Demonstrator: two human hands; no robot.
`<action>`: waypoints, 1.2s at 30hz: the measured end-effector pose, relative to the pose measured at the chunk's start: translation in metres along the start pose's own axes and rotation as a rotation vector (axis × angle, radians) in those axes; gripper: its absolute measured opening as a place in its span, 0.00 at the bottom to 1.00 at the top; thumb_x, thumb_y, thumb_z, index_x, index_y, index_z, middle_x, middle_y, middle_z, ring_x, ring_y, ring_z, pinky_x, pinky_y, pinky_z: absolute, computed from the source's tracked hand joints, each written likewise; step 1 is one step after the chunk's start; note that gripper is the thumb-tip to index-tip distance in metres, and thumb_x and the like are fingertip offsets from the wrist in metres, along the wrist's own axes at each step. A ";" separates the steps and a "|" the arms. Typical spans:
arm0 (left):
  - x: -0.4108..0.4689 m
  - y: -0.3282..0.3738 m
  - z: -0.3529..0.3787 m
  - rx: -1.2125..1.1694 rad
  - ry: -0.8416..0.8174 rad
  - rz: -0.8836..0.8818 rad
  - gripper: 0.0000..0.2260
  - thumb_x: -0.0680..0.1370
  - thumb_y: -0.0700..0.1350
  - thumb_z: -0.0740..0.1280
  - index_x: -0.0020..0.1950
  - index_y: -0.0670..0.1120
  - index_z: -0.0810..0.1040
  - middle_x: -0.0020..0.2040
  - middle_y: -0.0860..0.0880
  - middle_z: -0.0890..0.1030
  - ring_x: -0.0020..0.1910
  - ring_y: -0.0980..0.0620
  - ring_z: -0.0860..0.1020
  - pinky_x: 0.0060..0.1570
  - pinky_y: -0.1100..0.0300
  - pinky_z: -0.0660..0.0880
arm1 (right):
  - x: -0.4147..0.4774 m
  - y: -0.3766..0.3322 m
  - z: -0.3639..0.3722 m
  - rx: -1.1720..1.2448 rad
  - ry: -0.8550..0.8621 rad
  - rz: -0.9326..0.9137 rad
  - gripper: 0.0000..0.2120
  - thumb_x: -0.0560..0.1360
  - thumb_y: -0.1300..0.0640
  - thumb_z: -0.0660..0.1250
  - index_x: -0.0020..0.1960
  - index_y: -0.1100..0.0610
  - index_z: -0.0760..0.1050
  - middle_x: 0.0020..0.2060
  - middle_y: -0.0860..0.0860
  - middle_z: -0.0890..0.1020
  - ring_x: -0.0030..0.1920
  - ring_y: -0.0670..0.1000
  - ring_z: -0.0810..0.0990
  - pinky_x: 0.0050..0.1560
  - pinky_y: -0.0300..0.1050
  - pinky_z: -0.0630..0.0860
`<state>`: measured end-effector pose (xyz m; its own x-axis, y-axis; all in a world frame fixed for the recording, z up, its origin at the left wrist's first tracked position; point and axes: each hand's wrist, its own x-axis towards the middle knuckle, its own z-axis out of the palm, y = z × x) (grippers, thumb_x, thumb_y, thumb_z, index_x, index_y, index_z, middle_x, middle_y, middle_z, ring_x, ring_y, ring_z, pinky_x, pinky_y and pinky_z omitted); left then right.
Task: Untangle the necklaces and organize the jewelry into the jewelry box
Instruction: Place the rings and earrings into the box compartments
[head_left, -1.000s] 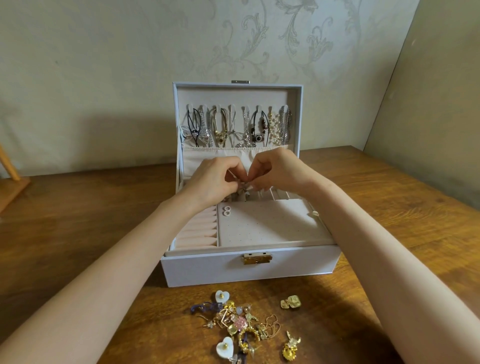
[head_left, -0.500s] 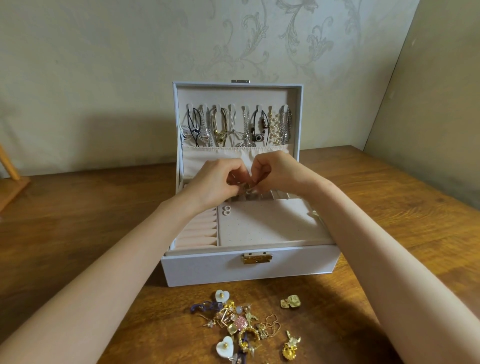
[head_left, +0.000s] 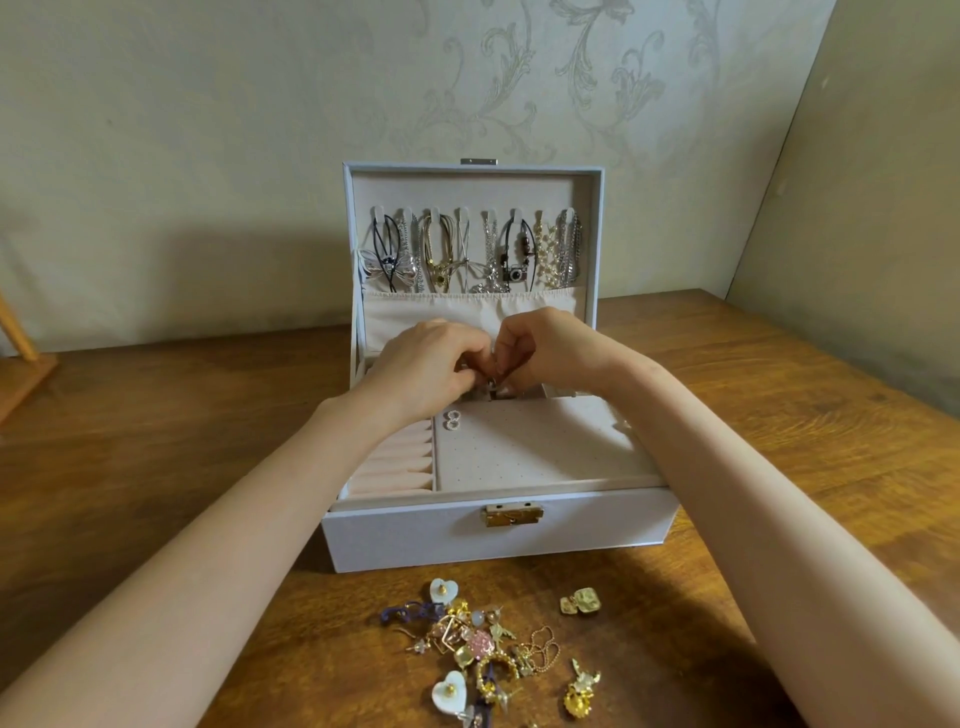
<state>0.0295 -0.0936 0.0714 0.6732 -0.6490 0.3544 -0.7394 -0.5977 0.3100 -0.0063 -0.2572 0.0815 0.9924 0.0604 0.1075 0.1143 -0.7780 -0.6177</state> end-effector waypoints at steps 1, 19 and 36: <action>0.000 0.000 0.000 0.001 -0.017 -0.003 0.07 0.74 0.37 0.67 0.44 0.50 0.80 0.43 0.54 0.74 0.48 0.54 0.68 0.45 0.56 0.68 | 0.000 0.001 0.000 0.002 0.004 -0.004 0.16 0.65 0.72 0.72 0.35 0.52 0.73 0.39 0.53 0.81 0.42 0.51 0.79 0.51 0.51 0.79; -0.001 -0.001 -0.020 -0.082 0.019 -0.048 0.08 0.75 0.41 0.69 0.52 0.49 0.80 0.47 0.52 0.80 0.44 0.53 0.77 0.50 0.54 0.75 | -0.005 -0.002 -0.020 0.042 0.062 -0.067 0.12 0.69 0.70 0.71 0.37 0.55 0.76 0.32 0.50 0.81 0.27 0.41 0.78 0.34 0.34 0.77; -0.094 0.043 -0.030 -0.163 -0.336 0.167 0.06 0.72 0.52 0.71 0.43 0.54 0.76 0.51 0.60 0.72 0.53 0.66 0.68 0.50 0.75 0.63 | -0.113 -0.032 0.002 0.235 -0.169 -0.124 0.03 0.72 0.65 0.70 0.43 0.59 0.79 0.30 0.54 0.83 0.21 0.50 0.75 0.20 0.37 0.67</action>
<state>-0.0654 -0.0442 0.0777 0.4898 -0.8646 0.1118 -0.8126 -0.4063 0.4178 -0.1216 -0.2374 0.0877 0.9617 0.2637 0.0747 0.2228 -0.5936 -0.7733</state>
